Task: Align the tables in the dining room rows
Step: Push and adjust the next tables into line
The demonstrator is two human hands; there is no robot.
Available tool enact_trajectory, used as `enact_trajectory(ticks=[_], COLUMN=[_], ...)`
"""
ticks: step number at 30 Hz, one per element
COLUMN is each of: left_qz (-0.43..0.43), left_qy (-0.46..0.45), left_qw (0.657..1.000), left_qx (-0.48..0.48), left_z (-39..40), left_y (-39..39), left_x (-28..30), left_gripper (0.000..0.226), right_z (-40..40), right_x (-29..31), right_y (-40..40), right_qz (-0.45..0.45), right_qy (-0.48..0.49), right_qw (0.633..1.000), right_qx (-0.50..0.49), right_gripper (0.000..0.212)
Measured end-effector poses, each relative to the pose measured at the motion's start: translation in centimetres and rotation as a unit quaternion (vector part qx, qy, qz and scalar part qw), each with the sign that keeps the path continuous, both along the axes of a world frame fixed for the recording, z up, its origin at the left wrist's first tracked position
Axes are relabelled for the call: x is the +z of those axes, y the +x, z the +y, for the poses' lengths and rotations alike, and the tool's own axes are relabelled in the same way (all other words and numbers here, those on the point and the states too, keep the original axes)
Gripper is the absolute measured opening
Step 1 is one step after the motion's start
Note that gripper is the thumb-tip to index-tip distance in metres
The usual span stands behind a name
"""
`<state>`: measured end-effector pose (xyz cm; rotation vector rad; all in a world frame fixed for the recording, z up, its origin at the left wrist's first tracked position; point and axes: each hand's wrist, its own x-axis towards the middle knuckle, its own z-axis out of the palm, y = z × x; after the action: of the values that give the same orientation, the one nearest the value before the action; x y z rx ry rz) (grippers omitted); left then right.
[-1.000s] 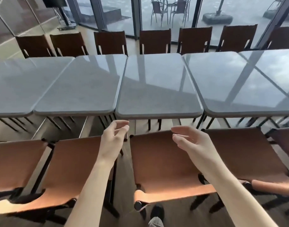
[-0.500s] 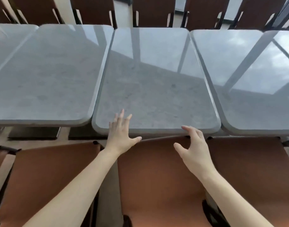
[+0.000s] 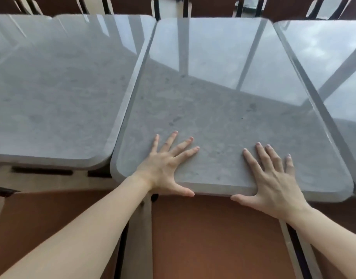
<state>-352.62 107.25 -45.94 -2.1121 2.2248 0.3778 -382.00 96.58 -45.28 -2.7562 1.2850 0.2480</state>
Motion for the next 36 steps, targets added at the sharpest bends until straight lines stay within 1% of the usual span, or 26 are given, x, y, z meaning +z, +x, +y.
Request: enact_trajectory(ticks=[3, 7, 10, 12, 14, 19, 22, 28, 33, 36], left_qz=[0.021, 0.003, -0.002, -0.021, -0.045, -0.022, -0.041, -0.086, -0.074, -0.062], left_qy=[-0.028, -0.042, -0.026, -0.018, -0.023, -0.052, -0.056, -0.060, -0.065, -0.081], left_qw=[0.999, 0.999, 0.999, 0.999, 0.999, 0.998, 0.997, 0.994, 0.995, 0.995], left_qx=[0.003, 0.006, 0.018, 0.020, 0.019, 0.036, 0.031, 0.019, 0.021, 0.024], left_z=[0.2, 0.6, 0.9, 1.2, 1.5, 1.7, 1.9, 1.8, 1.5, 1.6], left_y=[-0.2, -0.6, -0.9, -1.3, -1.6, -1.9, -1.7, -2.0, -1.7, -1.6], left_x=[-0.1, 0.1, 0.0, 0.0, -0.1, -0.5, -0.6, -0.9, -1.2, -1.4], left_gripper=[0.120, 0.108, 0.108, 0.108, 0.110, 0.109, 0.107, 0.105, 0.106, 0.110], right_z=[0.2, 0.3, 0.2, 0.1, 0.2, -0.1, 0.0, -0.3, -0.1, -0.2], right_x=[-0.5, -0.4, -0.8, -1.0, -1.1, -1.3, -1.4, -0.8, -1.7, -1.9], right_y=[0.0, -0.1, -0.2, -0.4, -0.6, -0.6, -0.5, -0.1, -0.4, -0.5], right_qz=[-0.005, -0.010, -0.020, -0.026, -0.040, -0.045, -0.057, -0.037, -0.078, -0.063], right_qy=[-0.040, -0.045, -0.052, -0.058, -0.061, -0.059, -0.063, -0.122, -0.140, -0.135], right_qw=[0.999, 0.999, 0.998, 0.998, 0.997, 0.997, 0.996, 0.991, 0.986, 0.988], right_qx=[0.005, 0.005, 0.010, 0.019, 0.023, 0.019, 0.023, 0.047, 0.045, 0.041], right_gripper=[0.128, 0.127, 0.127, 0.129, 0.131, 0.136, 0.133, 0.130, 0.126, 0.127])
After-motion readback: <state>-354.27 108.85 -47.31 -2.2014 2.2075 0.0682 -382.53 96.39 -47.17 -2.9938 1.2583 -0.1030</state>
